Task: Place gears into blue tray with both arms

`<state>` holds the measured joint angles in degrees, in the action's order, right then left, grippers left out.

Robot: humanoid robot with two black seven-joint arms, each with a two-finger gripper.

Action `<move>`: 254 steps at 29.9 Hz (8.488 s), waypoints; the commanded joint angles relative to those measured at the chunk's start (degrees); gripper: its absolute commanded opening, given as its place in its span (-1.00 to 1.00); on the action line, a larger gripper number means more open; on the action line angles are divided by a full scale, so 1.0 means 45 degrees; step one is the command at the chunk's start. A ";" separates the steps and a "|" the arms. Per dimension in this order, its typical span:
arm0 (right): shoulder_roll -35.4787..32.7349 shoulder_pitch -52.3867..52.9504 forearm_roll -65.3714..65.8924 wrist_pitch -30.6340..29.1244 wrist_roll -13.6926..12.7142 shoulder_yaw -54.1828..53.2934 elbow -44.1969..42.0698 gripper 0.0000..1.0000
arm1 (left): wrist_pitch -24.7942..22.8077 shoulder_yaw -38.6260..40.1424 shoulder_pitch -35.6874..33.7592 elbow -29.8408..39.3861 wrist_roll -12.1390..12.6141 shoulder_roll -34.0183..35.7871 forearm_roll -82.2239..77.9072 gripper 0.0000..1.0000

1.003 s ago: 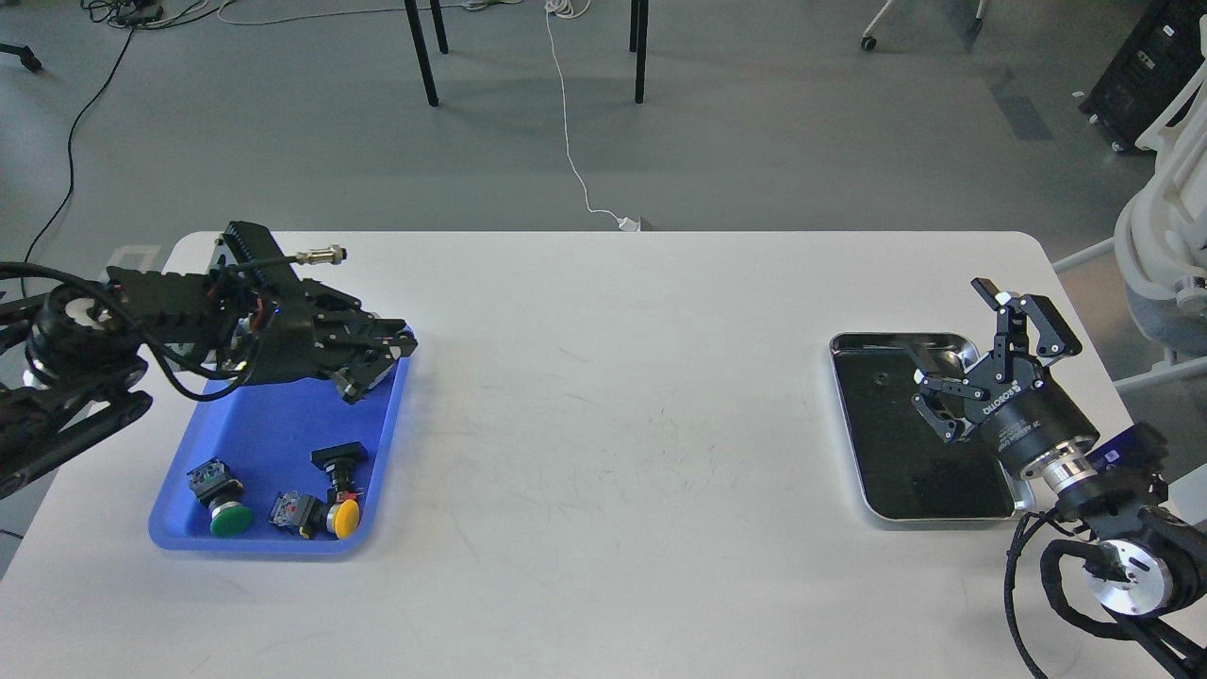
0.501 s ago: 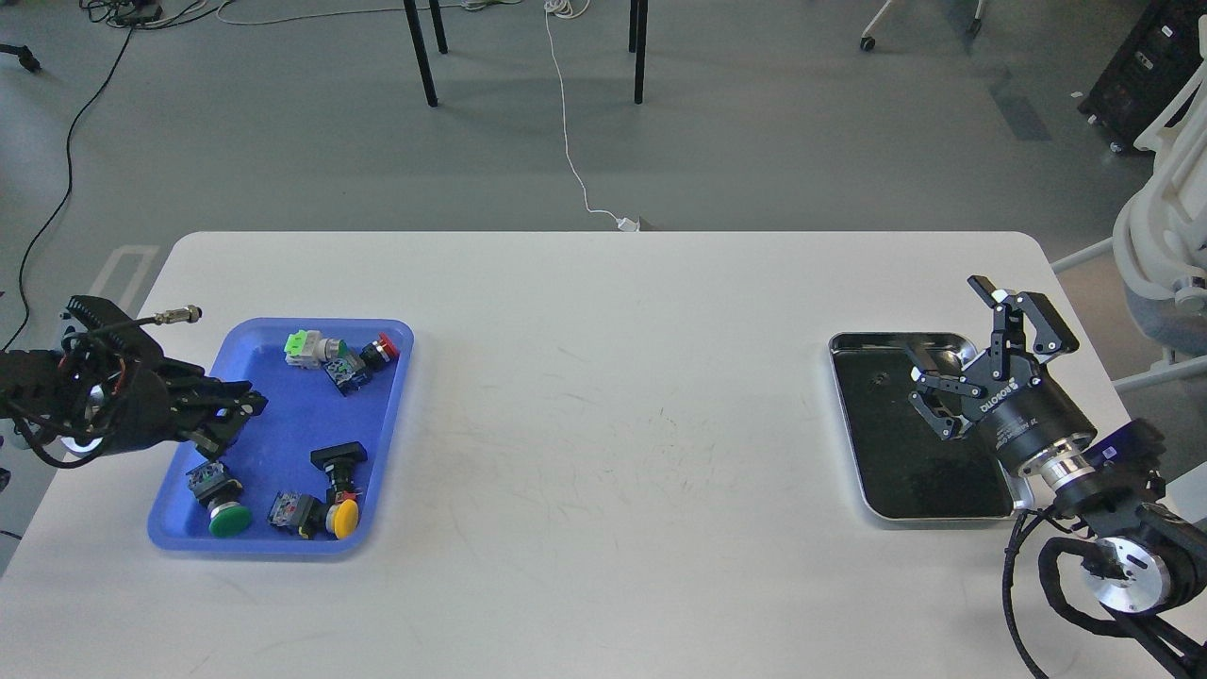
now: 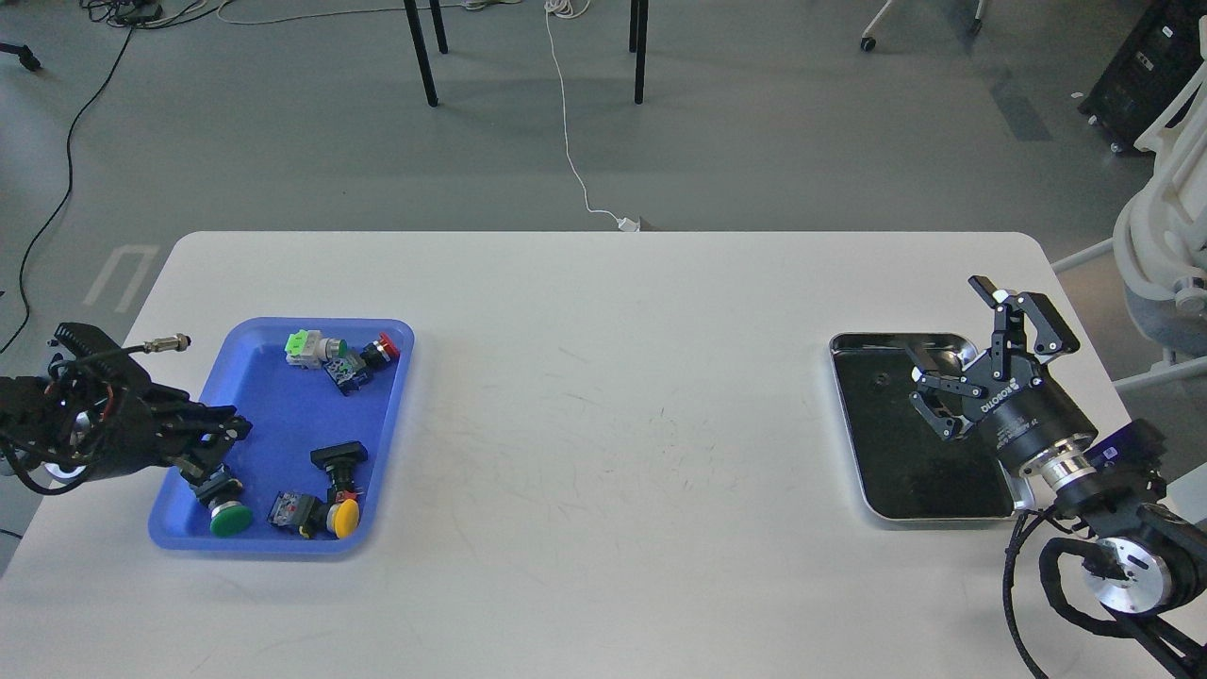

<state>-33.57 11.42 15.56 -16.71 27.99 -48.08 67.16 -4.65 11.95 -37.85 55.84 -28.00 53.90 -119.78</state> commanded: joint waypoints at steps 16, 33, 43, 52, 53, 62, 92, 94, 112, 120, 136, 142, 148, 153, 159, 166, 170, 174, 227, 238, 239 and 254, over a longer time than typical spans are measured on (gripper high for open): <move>-0.0099 -0.0097 -0.0001 0.0001 0.0003 -0.0020 0.0057 0.98 | 0.0018 0.0176 -0.0104 -0.0123 0.0000 -0.0553 0.0036 0.58; -0.0157 0.0196 0.0136 -0.0018 0.0003 0.0078 0.0057 0.98 | -0.0529 0.2187 -0.2039 0.3567 0.0000 -0.1117 1.0688 0.96; -0.0997 0.1192 0.2207 -0.0038 0.0003 0.0664 -0.0041 0.98 | -0.0119 0.4746 0.0794 0.3529 0.0000 -0.4635 1.7048 0.96; -0.3592 0.5094 0.9076 -0.0057 0.0003 0.4390 -0.0293 0.99 | -0.1543 0.9511 0.4640 0.3451 0.0382 -0.7681 1.7282 0.96; -0.3846 0.5698 0.9681 -0.0076 0.0003 0.4994 -0.0430 0.99 | -0.1700 0.9570 0.4777 0.3412 0.0382 -0.7682 1.7282 0.96; -0.3617 1.1792 1.4919 -0.0545 0.0003 1.1906 -0.3103 0.98 | -0.1799 0.9746 0.5032 0.3412 0.0382 -0.7682 1.7302 0.96; 0.2264 1.2755 1.5078 -0.0526 0.0003 1.6777 -0.7502 0.59 | -0.1799 0.9727 0.5032 0.3432 0.0480 -0.8033 1.7302 0.96; 0.2343 1.2755 1.5078 -0.0526 0.0003 1.6797 -0.7502 0.46 | -0.1799 0.9727 0.5032 0.3432 0.0480 -0.7994 1.7302 0.96; 0.2382 1.2716 1.5078 -0.0526 0.0003 1.7168 -0.7521 0.07 | -0.1799 0.9727 0.5110 0.3432 0.0480 -0.8014 1.7302 0.96; 0.2323 1.2677 1.5078 -0.0526 0.0003 1.7207 -0.7521 -0.07 | -0.1799 0.9727 0.5110 0.3432 0.0538 -0.8013 1.7302 0.96; 0.2401 1.2384 1.5058 -0.0487 0.0003 1.7149 -0.7853 -0.07 | -0.1838 0.9707 0.5110 0.3432 0.0558 -0.8053 1.7302 0.96; 0.2655 1.2403 1.5058 -0.0487 0.0003 1.7168 -0.7892 -0.07 | -0.1838 0.9707 0.5110 0.3432 0.0558 -0.8053 1.7302 0.96; 0.2870 1.2325 1.5058 -0.0487 0.0003 1.7148 -0.8127 -0.07 | -0.1838 0.9707 0.5110 0.3432 0.0577 -0.8053 1.7302 0.96; 0.2890 1.2325 1.5058 -0.0487 0.0003 1.7168 -0.8166 -0.29 | -0.1838 0.9707 0.5110 0.3432 0.0577 -0.8052 1.7302 0.96; 0.2870 1.2325 1.5058 -0.0487 0.0003 1.7148 -0.8107 -0.53 | -0.1838 0.9707 0.5091 0.3432 0.0577 -0.8170 1.7263 0.96; 0.2753 1.2345 1.5039 -0.0487 0.0003 1.7148 -0.7990 -0.57 | -0.1838 0.9707 0.5090 0.3431 0.0577 -0.8131 1.7282 0.96; 0.2578 1.2520 1.5019 -0.0487 0.0003 1.7090 -0.7796 -0.57 | -0.1838 0.9707 0.5071 0.3412 0.0577 -0.8111 1.7282 0.96; 0.1837 1.2968 1.5019 -0.0487 0.0003 1.7070 -0.6996 -0.56 | -0.1838 0.9707 0.5071 0.3412 0.0577 -0.8111 1.7282 0.96; 0.7460 1.3752 1.4042 0.1388 0.0003 1.7636 -0.5412 -0.54 | -0.2014 1.0469 0.5579 0.3490 0.0558 -0.7193 1.8259 0.96; 0.7460 1.3614 1.4023 0.1563 0.0003 1.7637 -0.5431 -0.08 | -0.2014 1.0469 0.5598 0.3510 0.0558 -0.7193 1.8259 0.96; 0.7460 1.3633 1.4023 0.1699 0.0003 1.7637 -0.5431 0.03 | -0.2014 1.0469 0.5579 0.3510 0.0558 -0.7193 1.8259 0.96; 0.4316 1.3829 0.9043 0.2013 0.0003 1.4043 -0.3576 0.96 | -0.2033 1.0430 0.5579 0.3510 0.0206 -0.7135 1.8122 0.96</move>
<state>-8.78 74.31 61.65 -7.61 28.03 18.58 47.59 -13.79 58.96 -12.75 71.64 -26.38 21.83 -37.95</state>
